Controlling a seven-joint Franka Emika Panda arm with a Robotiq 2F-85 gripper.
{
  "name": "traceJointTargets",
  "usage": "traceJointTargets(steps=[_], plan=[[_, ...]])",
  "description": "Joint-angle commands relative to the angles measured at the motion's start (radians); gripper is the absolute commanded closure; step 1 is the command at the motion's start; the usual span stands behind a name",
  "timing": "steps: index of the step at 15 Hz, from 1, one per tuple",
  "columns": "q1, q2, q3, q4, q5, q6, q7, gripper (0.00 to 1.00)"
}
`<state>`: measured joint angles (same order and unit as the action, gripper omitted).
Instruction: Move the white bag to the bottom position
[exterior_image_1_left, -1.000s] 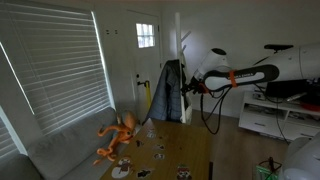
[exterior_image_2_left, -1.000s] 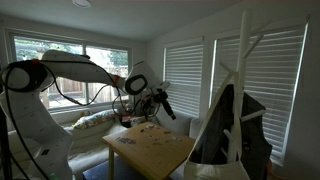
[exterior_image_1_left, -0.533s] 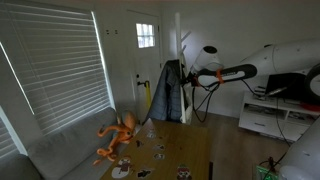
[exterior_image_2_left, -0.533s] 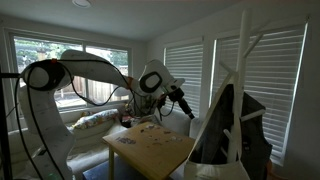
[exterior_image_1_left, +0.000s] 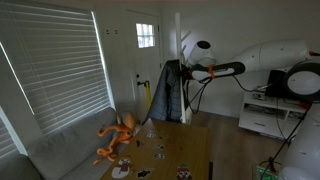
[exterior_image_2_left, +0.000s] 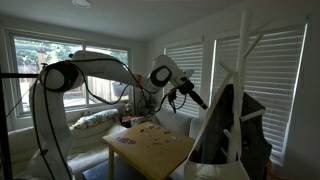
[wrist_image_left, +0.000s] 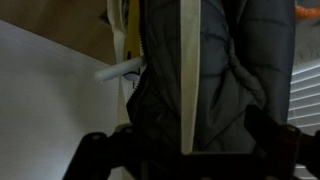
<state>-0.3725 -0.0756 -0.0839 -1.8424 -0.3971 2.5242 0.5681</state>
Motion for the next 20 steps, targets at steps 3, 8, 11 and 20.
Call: traceJointTargets(steps=[3, 8, 11, 20], plan=[[0.047, 0.070, -0.071, 0.116, -0.067, 0.036, 0.041, 0.00], [0.040, 0.104, -0.074, 0.152, -0.072, 0.078, 0.081, 0.27], [0.044, 0.122, -0.076, 0.159, -0.073, 0.130, 0.118, 0.43], [0.045, 0.132, -0.083, 0.151, -0.132, 0.194, 0.226, 0.82]])
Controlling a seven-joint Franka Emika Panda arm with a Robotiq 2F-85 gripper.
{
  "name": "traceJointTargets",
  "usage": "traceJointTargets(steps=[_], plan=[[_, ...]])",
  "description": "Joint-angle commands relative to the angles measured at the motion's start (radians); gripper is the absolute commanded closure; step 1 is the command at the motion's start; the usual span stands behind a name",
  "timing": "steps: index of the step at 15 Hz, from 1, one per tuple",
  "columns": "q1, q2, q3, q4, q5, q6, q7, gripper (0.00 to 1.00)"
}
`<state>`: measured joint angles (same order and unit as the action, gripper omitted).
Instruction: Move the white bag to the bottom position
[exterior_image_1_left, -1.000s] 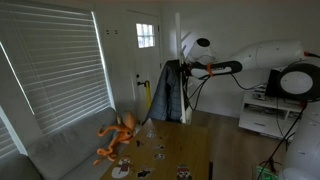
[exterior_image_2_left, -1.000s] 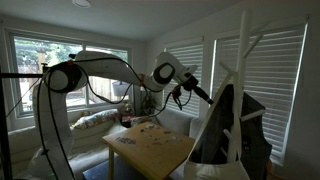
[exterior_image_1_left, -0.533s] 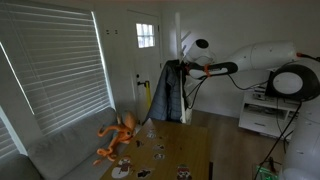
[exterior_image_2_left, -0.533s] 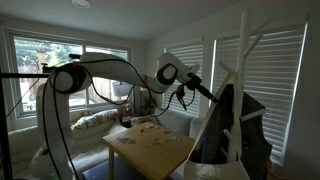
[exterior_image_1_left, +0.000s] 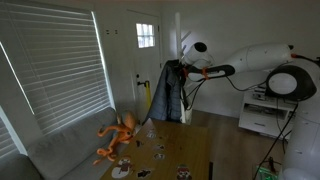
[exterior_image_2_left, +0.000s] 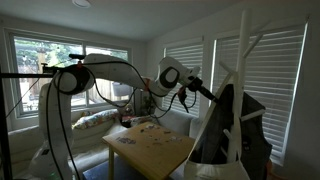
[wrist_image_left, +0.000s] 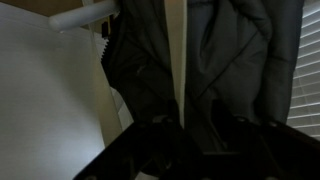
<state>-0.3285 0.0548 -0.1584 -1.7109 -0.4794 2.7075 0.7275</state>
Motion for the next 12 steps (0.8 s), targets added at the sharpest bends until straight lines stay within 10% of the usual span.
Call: traceJointTargets(steps=[1, 12], plan=[[0.001, -0.002, -0.010, 0.019, -0.057, 0.009, 0.079, 0.90], [-0.003, -0.111, -0.007, 0.006, -0.260, -0.002, 0.288, 0.99]])
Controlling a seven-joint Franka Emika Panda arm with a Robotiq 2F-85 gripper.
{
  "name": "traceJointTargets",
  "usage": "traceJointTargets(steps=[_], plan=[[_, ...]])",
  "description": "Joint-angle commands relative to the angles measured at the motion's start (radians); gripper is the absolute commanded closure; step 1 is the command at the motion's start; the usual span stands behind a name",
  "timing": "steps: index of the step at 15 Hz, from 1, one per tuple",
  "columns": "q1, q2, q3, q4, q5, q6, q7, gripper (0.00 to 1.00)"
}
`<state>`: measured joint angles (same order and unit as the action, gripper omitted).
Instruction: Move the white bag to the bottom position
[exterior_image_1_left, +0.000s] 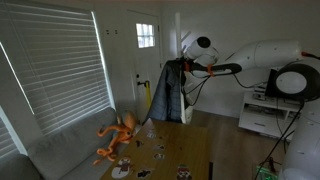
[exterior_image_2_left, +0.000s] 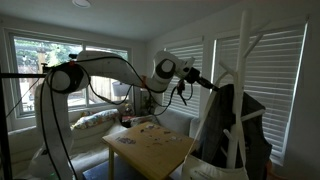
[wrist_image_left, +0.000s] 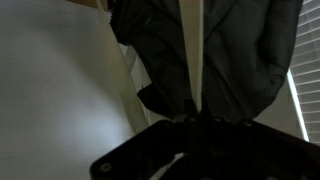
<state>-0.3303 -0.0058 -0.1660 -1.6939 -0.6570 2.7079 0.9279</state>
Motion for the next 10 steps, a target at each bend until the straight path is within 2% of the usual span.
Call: traceJointTargets(steps=[1, 10], plan=[[-0.003, -0.059, 0.002, -0.009, -0.104, 0.001, 0.107, 0.99], [-0.021, -0.088, 0.007, 0.023, -0.329, 0.065, 0.308, 0.99]])
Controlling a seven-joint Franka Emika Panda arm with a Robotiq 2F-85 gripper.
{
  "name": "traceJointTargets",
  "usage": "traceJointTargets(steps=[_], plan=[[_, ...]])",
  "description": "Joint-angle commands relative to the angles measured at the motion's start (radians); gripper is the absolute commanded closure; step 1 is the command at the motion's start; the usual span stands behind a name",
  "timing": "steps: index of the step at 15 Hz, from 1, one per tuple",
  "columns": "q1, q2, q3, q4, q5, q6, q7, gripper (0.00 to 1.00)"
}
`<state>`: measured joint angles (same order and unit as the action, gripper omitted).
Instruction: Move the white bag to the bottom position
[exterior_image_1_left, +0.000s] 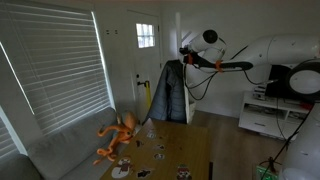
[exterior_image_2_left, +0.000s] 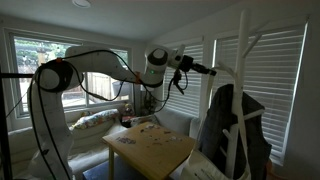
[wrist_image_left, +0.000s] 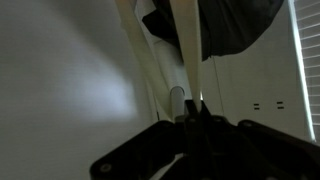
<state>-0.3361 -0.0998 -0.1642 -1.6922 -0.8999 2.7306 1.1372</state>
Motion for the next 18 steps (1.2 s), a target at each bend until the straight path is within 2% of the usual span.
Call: traceJointTargets(steps=[1, 12, 18], plan=[[-0.016, 0.009, 0.006, 0.028, -0.113, 0.055, 0.129, 0.99], [-0.030, 0.024, -0.003, 0.088, -0.269, 0.164, 0.328, 0.99], [-0.038, -0.020, 0.003, 0.066, -0.400, 0.113, 0.435, 0.99]])
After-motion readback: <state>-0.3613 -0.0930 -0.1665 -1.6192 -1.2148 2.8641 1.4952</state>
